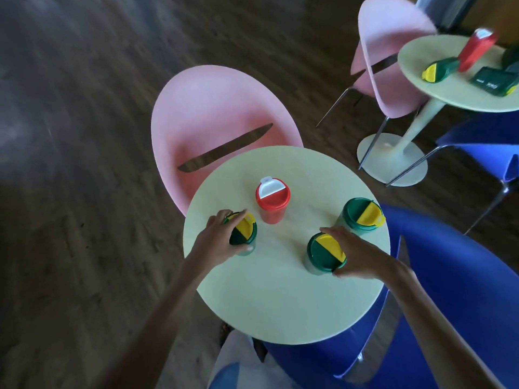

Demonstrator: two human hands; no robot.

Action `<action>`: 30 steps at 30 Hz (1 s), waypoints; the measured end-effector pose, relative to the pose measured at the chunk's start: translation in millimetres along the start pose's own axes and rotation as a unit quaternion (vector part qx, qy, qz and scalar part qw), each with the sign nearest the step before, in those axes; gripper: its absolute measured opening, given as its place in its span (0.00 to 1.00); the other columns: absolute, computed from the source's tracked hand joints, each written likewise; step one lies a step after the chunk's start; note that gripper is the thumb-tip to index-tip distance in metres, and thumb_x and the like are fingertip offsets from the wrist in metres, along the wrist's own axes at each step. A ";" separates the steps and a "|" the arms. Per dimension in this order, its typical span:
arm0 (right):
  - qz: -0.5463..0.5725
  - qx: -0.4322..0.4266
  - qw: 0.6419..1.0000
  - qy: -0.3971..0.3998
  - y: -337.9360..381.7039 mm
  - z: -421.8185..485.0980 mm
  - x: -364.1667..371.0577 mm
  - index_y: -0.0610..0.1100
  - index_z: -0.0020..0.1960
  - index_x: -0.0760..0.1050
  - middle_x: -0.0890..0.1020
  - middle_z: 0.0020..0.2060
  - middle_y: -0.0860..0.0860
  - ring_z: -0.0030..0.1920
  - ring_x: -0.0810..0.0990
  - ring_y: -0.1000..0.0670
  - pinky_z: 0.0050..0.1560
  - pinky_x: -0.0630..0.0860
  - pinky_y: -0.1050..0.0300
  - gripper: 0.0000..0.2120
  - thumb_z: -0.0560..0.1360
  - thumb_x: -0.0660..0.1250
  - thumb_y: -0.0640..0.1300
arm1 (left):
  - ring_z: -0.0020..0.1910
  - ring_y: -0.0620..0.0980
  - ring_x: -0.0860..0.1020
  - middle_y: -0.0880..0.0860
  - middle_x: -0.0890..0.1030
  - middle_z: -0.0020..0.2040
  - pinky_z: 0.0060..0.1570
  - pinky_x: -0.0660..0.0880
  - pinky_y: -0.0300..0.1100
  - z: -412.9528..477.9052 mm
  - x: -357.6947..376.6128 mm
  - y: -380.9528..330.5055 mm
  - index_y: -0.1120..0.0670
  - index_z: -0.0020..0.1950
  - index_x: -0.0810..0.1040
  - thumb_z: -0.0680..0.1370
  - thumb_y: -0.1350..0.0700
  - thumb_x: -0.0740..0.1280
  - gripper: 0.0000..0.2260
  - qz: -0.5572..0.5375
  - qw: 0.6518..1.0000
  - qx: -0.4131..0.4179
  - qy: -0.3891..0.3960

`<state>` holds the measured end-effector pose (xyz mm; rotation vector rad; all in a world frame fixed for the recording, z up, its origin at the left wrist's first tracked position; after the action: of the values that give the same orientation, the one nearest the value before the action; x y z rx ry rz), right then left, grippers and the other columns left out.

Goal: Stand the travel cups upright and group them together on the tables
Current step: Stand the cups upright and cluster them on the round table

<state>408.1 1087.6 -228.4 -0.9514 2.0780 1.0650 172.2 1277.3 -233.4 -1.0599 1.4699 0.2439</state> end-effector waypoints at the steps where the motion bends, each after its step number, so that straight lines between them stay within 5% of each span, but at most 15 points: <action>1: 0.005 -0.001 1.000 -0.001 0.1 -0.5 0.5 0.56 0.75 0.50 0.60 0.72 0.55 0.71 0.64 0.51 0.60 0.71 0.54 0.48 0.63 0.73 0.44 | 0.66 0.54 0.66 0.51 0.64 0.68 0.52 0.75 0.50 -3.8 0.3 -1.3 0.40 0.75 0.56 0.70 0.38 0.70 0.38 0.012 0.999 -0.021 -0.025; 5: 0.024 0.002 1.000 -0.001 -0.4 -1.8 2.8 0.56 0.75 0.50 0.60 0.72 0.54 0.70 0.64 0.50 0.61 0.71 0.53 0.47 0.64 0.72 0.43 | 0.58 0.56 0.75 0.54 0.67 0.62 0.45 0.74 0.47 -18.6 0.9 -4.7 0.47 0.76 0.53 0.71 0.37 0.67 0.39 0.033 0.996 -0.062 -0.048; 9: 0.059 0.000 0.998 -0.004 -2.3 -1.3 5.2 0.55 0.76 0.50 0.61 0.71 0.53 0.70 0.63 0.50 0.64 0.69 0.54 0.48 0.64 0.73 0.43 | 0.51 0.57 0.78 0.53 0.72 0.55 0.44 0.76 0.47 -28.4 -6.0 1.9 0.47 0.71 0.60 0.67 0.39 0.70 0.36 0.057 0.994 -0.070 -0.057; 16: 0.050 0.015 0.993 -0.106 2.4 -6.4 10.4 0.51 0.75 0.52 0.63 0.70 0.52 0.69 0.66 0.50 0.60 0.72 0.50 0.49 0.63 0.75 0.60 | 0.73 0.52 0.63 0.52 0.60 0.74 0.65 0.69 0.50 -15.5 3.8 15.5 0.47 0.76 0.54 0.66 0.52 0.72 0.43 -0.078 0.994 0.065 0.044; 19: 0.081 -0.017 0.990 -0.110 6.2 -7.9 15.9 0.54 0.75 0.51 0.61 0.72 0.55 0.71 0.63 0.52 0.62 0.72 0.52 0.48 0.63 0.75 0.55 | 0.67 0.50 0.67 0.52 0.63 0.68 0.63 0.68 0.42 -18.3 7.2 12.1 0.47 0.74 0.58 0.66 0.55 0.75 0.41 -0.130 0.990 0.041 0.024; 23: 0.063 0.010 0.985 -0.163 8.1 -12.3 12.8 0.53 0.73 0.57 0.66 0.68 0.55 0.67 0.68 0.52 0.58 0.73 0.54 0.45 0.63 0.75 0.59 | 0.52 0.49 0.73 0.50 0.66 0.57 0.47 0.75 0.45 -37.3 10.0 4.4 0.47 0.67 0.64 0.62 0.43 0.78 0.39 -0.147 0.982 -0.085 -0.080; 27: 0.085 0.046 0.975 -0.198 7.5 -18.7 18.4 0.53 0.73 0.57 0.67 0.68 0.56 0.66 0.69 0.52 0.58 0.73 0.53 0.47 0.61 0.76 0.62 | 0.60 0.52 0.67 0.51 0.63 0.58 0.51 0.72 0.44 -44.6 26.4 3.8 0.52 0.68 0.60 0.60 0.43 0.79 0.43 -0.147 0.980 -0.112 -0.077; 30: 0.097 0.032 0.980 -0.172 2.5 -18.7 26.1 0.54 0.74 0.52 0.64 0.70 0.55 0.69 0.65 0.53 0.59 0.71 0.55 0.48 0.62 0.76 0.58 | 0.66 0.52 0.63 0.49 0.60 0.60 0.58 0.66 0.40 -41.2 29.0 6.2 0.55 0.72 0.57 0.63 0.52 0.79 0.44 -0.171 0.981 -0.058 -0.067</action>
<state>388.1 1064.4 -238.3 -0.4970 1.9264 1.1612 144.6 1238.9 -251.8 -1.3442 1.1414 0.1524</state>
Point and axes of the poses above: each hand's wrist, its own z-axis towards the middle knuckle, its own x-axis out of the palm, y = z × x, the point moved 6 cm from there along z, towards the middle knuckle
